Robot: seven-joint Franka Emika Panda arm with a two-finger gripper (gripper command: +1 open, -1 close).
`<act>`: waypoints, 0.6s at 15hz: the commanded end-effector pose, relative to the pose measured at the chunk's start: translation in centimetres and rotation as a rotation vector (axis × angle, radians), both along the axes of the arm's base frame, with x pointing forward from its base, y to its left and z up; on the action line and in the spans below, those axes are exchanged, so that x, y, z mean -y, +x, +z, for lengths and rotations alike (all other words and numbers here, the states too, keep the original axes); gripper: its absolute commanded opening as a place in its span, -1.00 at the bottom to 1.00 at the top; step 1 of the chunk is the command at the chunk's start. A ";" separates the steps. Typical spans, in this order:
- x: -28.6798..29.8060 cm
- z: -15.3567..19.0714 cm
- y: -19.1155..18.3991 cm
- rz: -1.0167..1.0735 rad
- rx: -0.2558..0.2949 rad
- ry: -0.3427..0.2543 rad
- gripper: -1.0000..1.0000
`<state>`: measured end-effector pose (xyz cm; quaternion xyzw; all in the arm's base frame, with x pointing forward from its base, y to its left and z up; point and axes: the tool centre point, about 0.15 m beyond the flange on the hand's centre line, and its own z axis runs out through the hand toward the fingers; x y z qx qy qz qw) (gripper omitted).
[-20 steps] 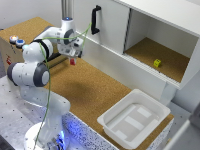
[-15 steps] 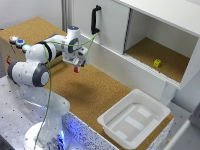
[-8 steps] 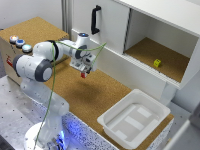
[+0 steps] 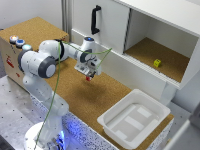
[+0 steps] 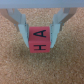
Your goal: Place the pink object on the table
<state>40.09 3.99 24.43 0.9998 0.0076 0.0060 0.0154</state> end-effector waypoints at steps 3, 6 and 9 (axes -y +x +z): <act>2.1 -1.8 0.6 -0.103 0.031 -0.001 -1.00; 2.2 -0.2 1.3 -0.084 0.035 -0.028 1.00; 1.7 2.1 1.6 -0.056 0.052 -0.038 1.00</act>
